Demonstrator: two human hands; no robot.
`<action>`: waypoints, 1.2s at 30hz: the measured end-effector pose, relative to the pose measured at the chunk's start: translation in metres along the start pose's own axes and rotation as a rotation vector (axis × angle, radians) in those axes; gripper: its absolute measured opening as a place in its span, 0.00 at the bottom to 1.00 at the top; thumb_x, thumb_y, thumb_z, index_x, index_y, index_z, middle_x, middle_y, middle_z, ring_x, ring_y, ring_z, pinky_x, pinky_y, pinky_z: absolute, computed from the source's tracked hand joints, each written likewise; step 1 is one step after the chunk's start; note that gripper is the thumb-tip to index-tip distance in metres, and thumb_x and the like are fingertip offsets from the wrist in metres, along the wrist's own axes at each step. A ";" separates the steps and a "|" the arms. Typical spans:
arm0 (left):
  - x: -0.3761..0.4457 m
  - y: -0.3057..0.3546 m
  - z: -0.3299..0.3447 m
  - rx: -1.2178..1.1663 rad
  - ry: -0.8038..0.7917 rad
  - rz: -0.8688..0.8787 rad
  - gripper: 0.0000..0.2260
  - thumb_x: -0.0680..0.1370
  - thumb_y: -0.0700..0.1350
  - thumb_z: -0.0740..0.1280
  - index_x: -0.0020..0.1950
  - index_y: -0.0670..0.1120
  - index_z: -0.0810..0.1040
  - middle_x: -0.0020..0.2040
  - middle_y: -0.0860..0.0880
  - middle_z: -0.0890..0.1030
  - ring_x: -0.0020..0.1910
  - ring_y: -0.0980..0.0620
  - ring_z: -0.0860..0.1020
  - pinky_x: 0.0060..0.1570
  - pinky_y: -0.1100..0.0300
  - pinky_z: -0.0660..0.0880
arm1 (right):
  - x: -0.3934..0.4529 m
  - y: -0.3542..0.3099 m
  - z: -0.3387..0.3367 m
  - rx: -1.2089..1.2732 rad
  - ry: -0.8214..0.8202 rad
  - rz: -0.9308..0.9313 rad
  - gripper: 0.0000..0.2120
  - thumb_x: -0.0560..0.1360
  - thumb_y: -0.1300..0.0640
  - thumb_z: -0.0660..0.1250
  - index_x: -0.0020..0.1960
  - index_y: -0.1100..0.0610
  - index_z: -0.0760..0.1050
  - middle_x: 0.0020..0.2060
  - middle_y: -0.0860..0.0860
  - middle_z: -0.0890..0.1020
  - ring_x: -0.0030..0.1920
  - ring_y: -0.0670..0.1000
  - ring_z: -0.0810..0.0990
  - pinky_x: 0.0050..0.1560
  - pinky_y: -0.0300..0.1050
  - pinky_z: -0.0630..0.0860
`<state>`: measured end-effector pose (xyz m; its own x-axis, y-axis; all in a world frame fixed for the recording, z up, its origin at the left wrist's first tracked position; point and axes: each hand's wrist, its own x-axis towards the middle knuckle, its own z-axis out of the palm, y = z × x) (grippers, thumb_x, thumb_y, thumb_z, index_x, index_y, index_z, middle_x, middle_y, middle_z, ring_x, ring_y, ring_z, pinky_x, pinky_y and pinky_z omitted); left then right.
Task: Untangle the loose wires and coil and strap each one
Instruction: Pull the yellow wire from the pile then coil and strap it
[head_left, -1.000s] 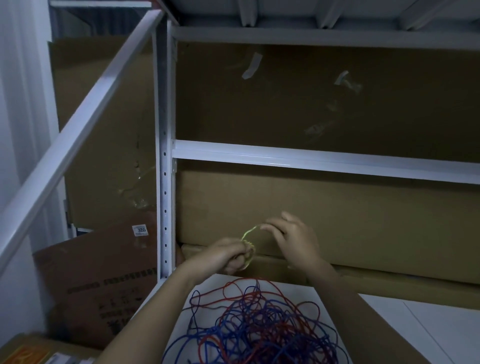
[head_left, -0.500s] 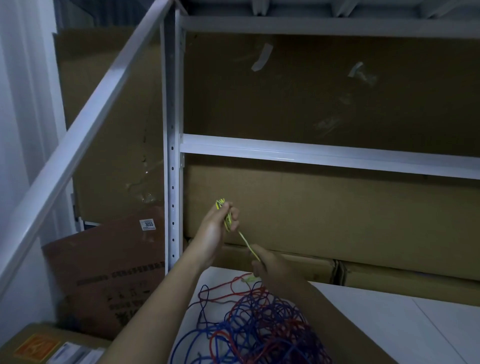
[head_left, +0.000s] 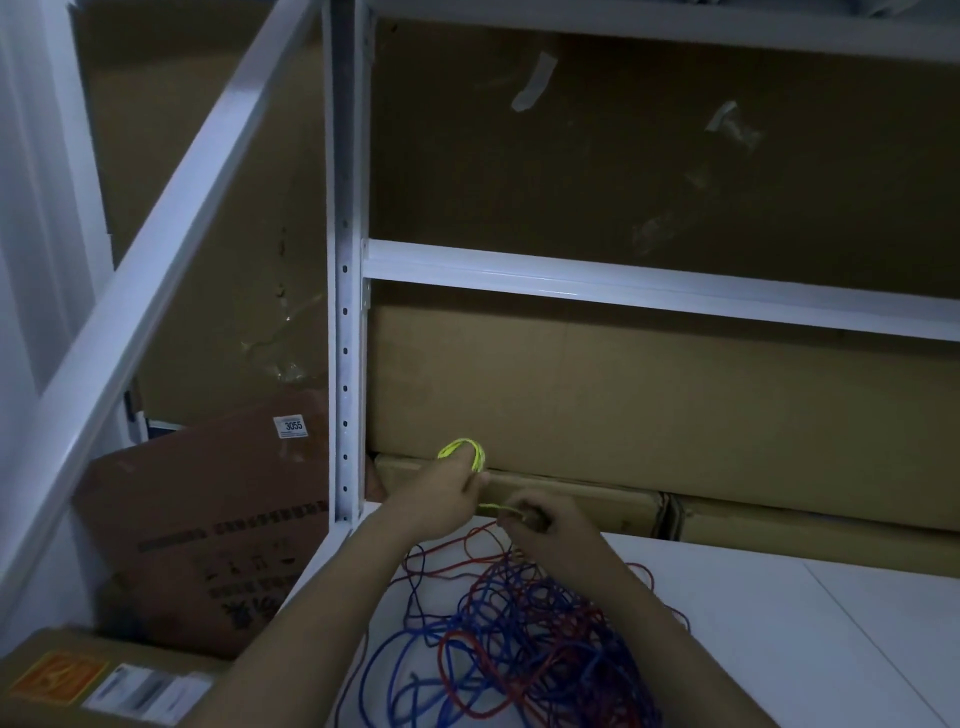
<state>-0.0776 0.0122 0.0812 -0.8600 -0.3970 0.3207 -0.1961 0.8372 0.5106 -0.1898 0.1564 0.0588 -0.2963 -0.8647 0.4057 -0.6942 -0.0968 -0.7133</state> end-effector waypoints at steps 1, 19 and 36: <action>-0.002 -0.001 0.000 -0.040 -0.028 -0.011 0.14 0.83 0.49 0.57 0.50 0.37 0.67 0.38 0.43 0.69 0.36 0.49 0.68 0.36 0.56 0.63 | 0.000 -0.001 -0.004 0.029 0.021 0.003 0.09 0.76 0.65 0.65 0.42 0.51 0.75 0.33 0.38 0.76 0.32 0.40 0.72 0.35 0.32 0.68; -0.017 -0.004 -0.011 -0.594 0.117 -0.016 0.15 0.81 0.48 0.62 0.38 0.42 0.74 0.26 0.51 0.69 0.25 0.57 0.66 0.28 0.65 0.63 | -0.006 0.005 -0.013 -0.045 0.158 0.152 0.05 0.79 0.53 0.65 0.48 0.47 0.79 0.38 0.45 0.79 0.38 0.39 0.76 0.39 0.33 0.71; -0.006 0.005 -0.014 -1.682 -0.031 -0.228 0.16 0.75 0.56 0.62 0.33 0.47 0.71 0.20 0.55 0.61 0.17 0.59 0.58 0.22 0.67 0.60 | -0.011 0.012 -0.026 -0.802 0.256 0.032 0.14 0.80 0.45 0.58 0.49 0.42 0.82 0.36 0.42 0.81 0.45 0.47 0.71 0.61 0.47 0.50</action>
<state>-0.0669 0.0136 0.0937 -0.8991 -0.4201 0.1226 0.3545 -0.5348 0.7670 -0.2119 0.1779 0.0606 -0.3967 -0.7129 0.5783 -0.9098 0.3893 -0.1442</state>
